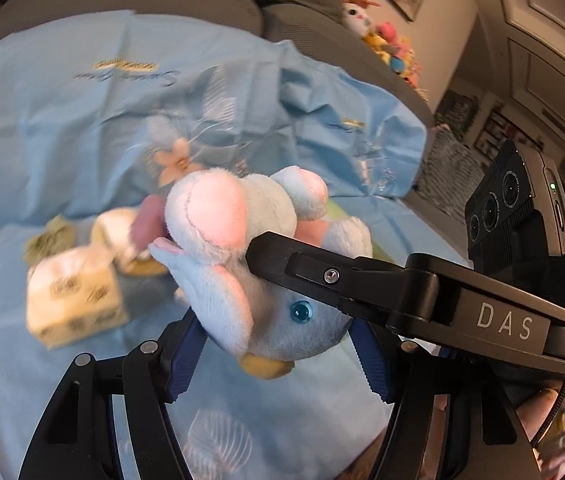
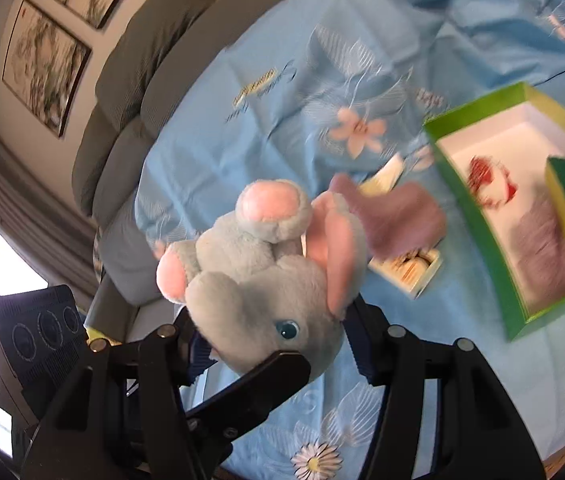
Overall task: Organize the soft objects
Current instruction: 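Lift the plush bunny with the right tool and carry it toward the green box, then lower the bunny into the green box and open the right tool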
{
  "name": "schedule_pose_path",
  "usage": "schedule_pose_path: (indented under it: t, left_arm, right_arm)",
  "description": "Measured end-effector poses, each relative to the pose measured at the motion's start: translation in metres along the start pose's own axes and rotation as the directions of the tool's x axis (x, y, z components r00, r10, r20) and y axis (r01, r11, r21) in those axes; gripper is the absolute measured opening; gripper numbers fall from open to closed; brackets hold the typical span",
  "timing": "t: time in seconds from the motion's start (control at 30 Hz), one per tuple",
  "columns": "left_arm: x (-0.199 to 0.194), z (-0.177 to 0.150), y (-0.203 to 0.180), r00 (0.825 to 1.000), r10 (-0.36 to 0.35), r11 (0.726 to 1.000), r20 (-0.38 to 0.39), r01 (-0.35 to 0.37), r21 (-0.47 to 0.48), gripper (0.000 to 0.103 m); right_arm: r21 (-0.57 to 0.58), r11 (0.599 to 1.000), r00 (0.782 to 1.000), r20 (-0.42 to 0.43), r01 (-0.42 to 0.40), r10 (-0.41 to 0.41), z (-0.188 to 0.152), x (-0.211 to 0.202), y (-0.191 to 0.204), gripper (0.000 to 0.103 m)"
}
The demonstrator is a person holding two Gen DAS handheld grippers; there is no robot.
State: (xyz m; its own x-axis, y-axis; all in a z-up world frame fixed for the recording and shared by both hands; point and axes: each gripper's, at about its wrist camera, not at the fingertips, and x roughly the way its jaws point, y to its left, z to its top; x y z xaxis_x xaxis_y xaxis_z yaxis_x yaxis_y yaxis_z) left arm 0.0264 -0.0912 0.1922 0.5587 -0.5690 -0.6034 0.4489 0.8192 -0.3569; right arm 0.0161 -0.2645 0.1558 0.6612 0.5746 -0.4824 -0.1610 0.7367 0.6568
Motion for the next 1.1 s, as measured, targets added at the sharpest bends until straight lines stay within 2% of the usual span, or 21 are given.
schedule_pose_path:
  t: [0.27, 0.47, 0.73, 0.93, 1.1]
  left_arm:
    - [0.055, 0.037, -0.021, 0.996, -0.086, 0.994, -0.018, 0.088, 0.067, 0.069]
    - [0.107, 0.054, -0.036, 0.986, -0.147, 0.984, -0.073, 0.154, 0.093, 0.069]
    - [0.17, 0.053, -0.05, 0.962, -0.226, 0.966, -0.153, 0.241, 0.094, 0.069]
    - [0.198, 0.045, -0.052, 0.948, -0.245, 0.963, -0.202, 0.262, 0.065, 0.069]
    - [0.207, 0.041, -0.047, 0.945, -0.227, 0.968, -0.235, 0.246, 0.052, 0.069]
  right_arm:
    - [0.042, 0.997, 0.994, 0.088, 0.059, -0.063, 0.041, -0.012, -0.038, 0.057]
    - [0.109, 0.988, 0.985, 0.12, 0.109, -0.123, 0.066, -0.013, -0.079, 0.057]
    - [0.208, 0.959, 0.965, 0.136, 0.191, -0.222, 0.081, -0.014, -0.138, 0.057]
    - [0.279, 0.93, 0.955, 0.109, 0.238, -0.277, 0.081, -0.009, -0.168, 0.057]
    - [0.306, 0.917, 0.953, 0.081, 0.255, -0.292, 0.079, -0.003, -0.182, 0.057]
